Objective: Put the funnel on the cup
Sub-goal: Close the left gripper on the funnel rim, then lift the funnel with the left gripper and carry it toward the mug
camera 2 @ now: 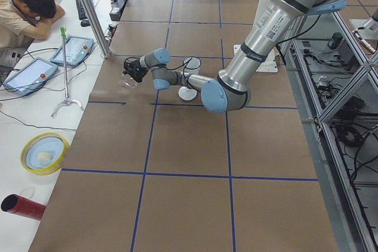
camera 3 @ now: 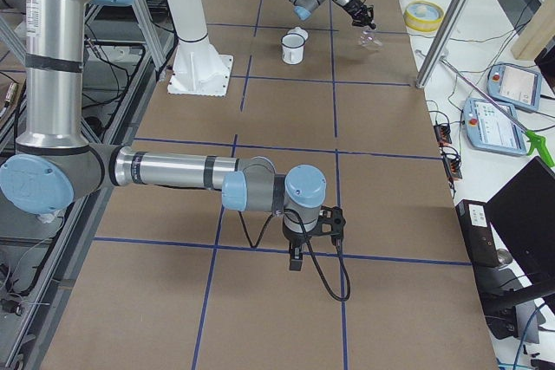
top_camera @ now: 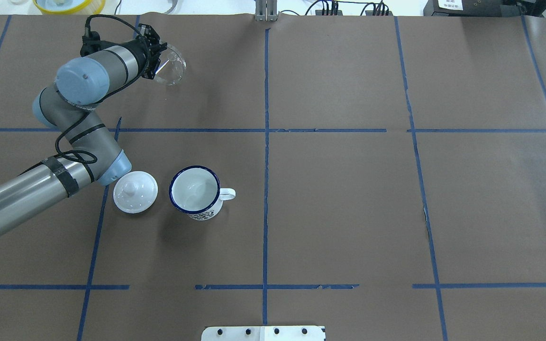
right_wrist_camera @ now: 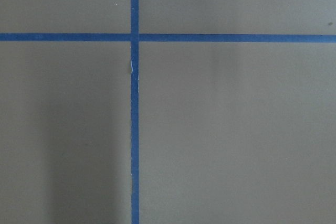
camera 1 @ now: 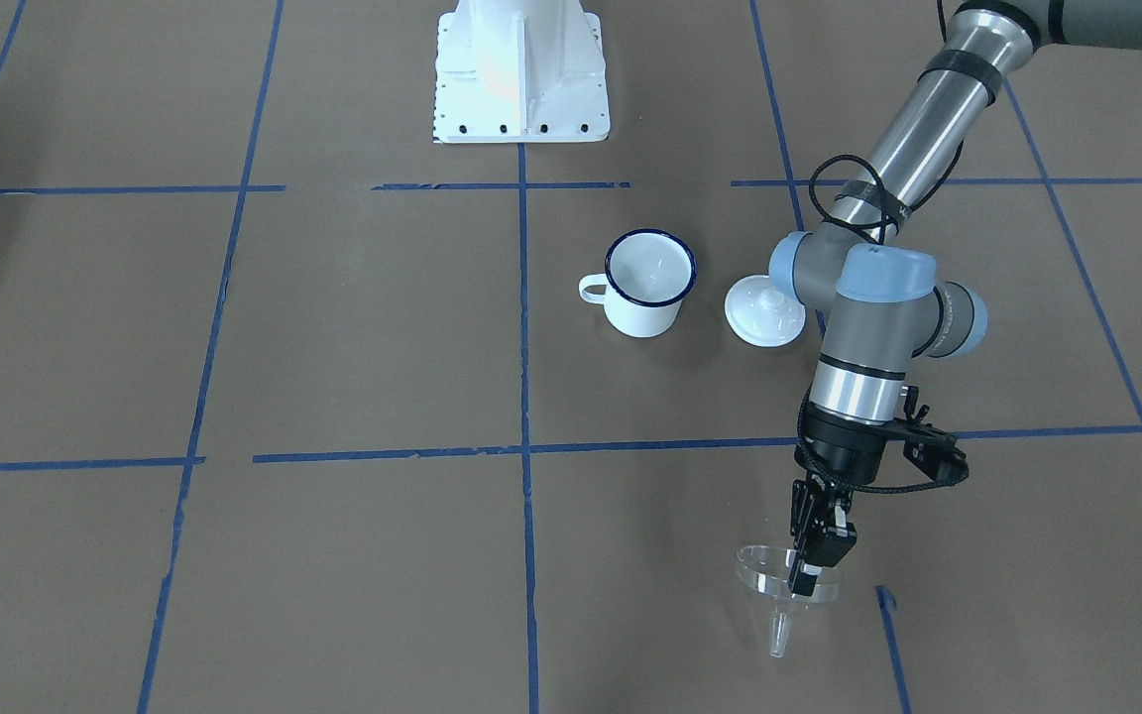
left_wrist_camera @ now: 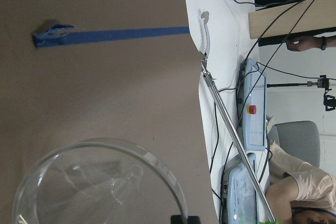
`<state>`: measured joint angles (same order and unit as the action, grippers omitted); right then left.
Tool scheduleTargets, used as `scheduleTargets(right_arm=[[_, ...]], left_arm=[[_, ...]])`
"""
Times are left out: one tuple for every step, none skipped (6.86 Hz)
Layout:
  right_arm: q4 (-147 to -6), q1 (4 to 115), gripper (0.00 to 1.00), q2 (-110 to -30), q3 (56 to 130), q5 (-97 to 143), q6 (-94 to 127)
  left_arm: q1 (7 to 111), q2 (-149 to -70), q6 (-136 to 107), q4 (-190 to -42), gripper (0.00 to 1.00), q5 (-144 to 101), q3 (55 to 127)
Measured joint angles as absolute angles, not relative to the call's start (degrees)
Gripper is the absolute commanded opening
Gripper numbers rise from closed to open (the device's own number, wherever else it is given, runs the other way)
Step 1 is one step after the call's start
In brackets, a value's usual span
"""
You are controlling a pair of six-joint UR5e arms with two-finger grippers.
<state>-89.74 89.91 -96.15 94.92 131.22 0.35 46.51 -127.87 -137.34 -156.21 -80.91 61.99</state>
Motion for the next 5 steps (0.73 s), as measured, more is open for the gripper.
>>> scheduleTargets(right_arm=[[-89.74, 89.91, 1.0, -96.15, 94.92, 131.22, 0.35], [-89.74, 89.91, 1.0, -96.15, 94.92, 131.22, 0.35], [-89.74, 89.91, 1.0, -96.15, 94.92, 131.22, 0.35], [-89.74, 89.91, 1.0, -96.15, 94.92, 131.22, 0.35], [-89.74, 89.91, 1.0, -96.15, 94.92, 131.22, 0.35]], left_arm=[[47.21, -127.85, -137.18, -155.8, 0.0, -81.12, 65.27], [47.86, -127.86, -137.03, -153.87, 0.0, -82.48, 69.73], [48.35, -127.8, -136.71, -150.44, 0.0, -85.28, 74.74], [48.68, -127.65, -135.78, -146.29, 0.0, -89.37, 80.26], [48.87, -127.46, -134.51, -140.57, 0.0, -93.92, 86.36]])
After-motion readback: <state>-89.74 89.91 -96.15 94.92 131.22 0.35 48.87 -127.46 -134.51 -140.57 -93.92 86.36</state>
